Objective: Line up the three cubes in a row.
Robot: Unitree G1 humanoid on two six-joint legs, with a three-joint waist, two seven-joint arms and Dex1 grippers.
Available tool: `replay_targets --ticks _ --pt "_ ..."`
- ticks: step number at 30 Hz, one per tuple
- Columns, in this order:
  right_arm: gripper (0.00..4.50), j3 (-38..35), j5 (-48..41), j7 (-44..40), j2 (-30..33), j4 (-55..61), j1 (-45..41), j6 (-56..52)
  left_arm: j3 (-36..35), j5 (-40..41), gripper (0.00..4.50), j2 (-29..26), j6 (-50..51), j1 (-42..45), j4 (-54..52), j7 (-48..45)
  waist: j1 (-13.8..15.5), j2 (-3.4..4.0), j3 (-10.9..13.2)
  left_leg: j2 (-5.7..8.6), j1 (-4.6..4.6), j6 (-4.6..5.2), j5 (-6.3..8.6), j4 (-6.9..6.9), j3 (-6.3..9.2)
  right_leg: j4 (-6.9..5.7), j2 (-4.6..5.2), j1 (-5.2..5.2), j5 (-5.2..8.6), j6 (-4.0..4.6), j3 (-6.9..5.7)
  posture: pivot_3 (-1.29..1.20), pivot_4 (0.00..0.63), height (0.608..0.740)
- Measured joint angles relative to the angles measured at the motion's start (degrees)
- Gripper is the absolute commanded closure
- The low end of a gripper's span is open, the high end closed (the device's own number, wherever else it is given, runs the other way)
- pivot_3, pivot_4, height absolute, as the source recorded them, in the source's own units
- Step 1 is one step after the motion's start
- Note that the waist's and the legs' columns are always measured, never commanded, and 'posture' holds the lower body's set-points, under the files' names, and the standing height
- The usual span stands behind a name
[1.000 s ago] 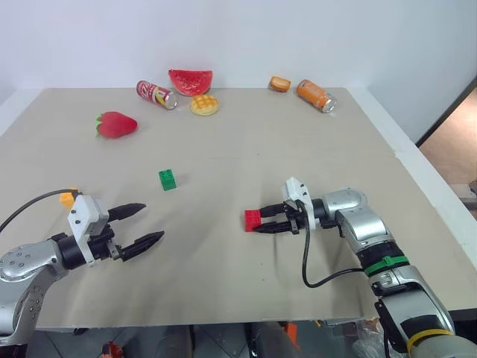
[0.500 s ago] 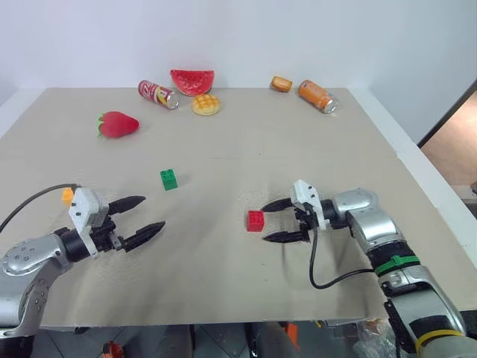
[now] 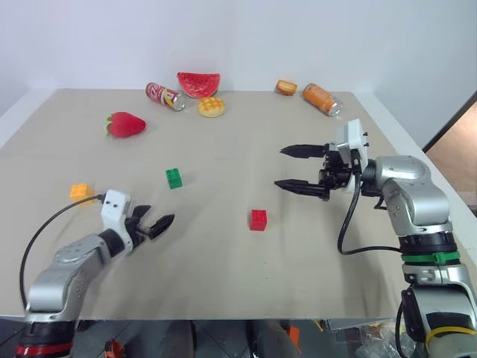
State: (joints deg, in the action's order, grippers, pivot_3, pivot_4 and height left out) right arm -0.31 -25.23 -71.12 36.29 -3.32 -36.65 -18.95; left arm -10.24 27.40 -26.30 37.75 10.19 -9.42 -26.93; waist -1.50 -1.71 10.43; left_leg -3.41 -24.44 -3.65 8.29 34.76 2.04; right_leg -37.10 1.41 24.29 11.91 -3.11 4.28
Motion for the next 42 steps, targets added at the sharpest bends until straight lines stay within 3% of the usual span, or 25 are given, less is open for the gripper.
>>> replay_targets --ticks 11,23,28,31,32,35,42 --pt "0.31 0.6 -0.3 2.8 -0.4 2.4 2.7 -1.9 5.0 -7.7 0.11 5.3 1.3 13.7 10.0 8.1 -0.4 -0.02 0.0 0.16 -0.19 0.09 -0.15 -0.1 0.02 0.03 -0.01 0.0 -0.17 -0.18 0.15 0.0 0.15 0.74" --pt "0.31 1.1 -0.3 3.5 -1.0 2.5 2.5 -1.8 5.4 -12.0 0.11 9.3 0.9 20.7 17.4 13.6 -0.9 -0.02 0.0 0.18 -0.17 0.06 -0.16 -0.21 0.07 0.03 -0.04 -0.01 -0.1 -0.3 0.18 0.0 0.15 0.74" --pt "0.23 1.2 -0.1 3.7 -1.1 2.3 2.5 -1.6 4.0 -12.0 1.48 9.5 2.0 20.7 17.1 15.0 -1.1 -0.02 0.0 0.18 -0.18 0.05 -0.16 -0.22 0.08 0.03 -0.04 0.0 -0.1 -0.3 0.19 0.0 0.15 0.74" --pt "0.23 1.6 0.3 3.8 -1.2 2.0 2.5 -1.1 3.5 -12.2 2.66 9.4 2.8 20.1 15.6 15.5 -1.1 -0.02 0.0 0.18 -0.2 0.04 -0.16 -0.24 0.07 0.04 -0.04 0.01 -0.04 -0.34 0.19 0.0 0.15 0.74" --pt "0.23 1.6 0.3 3.8 -1.2 1.9 2.5 -1.1 3.4 -12.2 2.84 9.4 2.8 20.0 15.3 15.5 -1.1 -0.02 0.0 0.18 -0.2 0.04 -0.15 -0.25 0.08 0.04 -0.04 0.0 -0.03 -0.34 0.19 0.0 0.15 0.74" --pt "0.23 1.7 0.7 3.9 -1.3 1.7 2.5 -0.6 3.2 -12.2 3.11 9.4 3.8 19.9 14.6 15.6 -1.1 -0.02 0.0 0.19 -0.2 0.04 -0.15 -0.25 0.08 0.04 -0.04 0.01 -0.03 -0.35 0.2 0.0 0.15 0.74" --pt "0.23 2.5 1.3 3.8 -1.6 0.4 2.4 0.5 4.9 -13.7 3.12 7.1 2.5 19.9 14.9 12.7 -1.1 -0.04 0.0 0.2 -0.2 0.04 -0.15 -0.25 0.08 0.04 -0.05 0.04 -0.03 -0.34 0.21 0.0 0.15 0.74"
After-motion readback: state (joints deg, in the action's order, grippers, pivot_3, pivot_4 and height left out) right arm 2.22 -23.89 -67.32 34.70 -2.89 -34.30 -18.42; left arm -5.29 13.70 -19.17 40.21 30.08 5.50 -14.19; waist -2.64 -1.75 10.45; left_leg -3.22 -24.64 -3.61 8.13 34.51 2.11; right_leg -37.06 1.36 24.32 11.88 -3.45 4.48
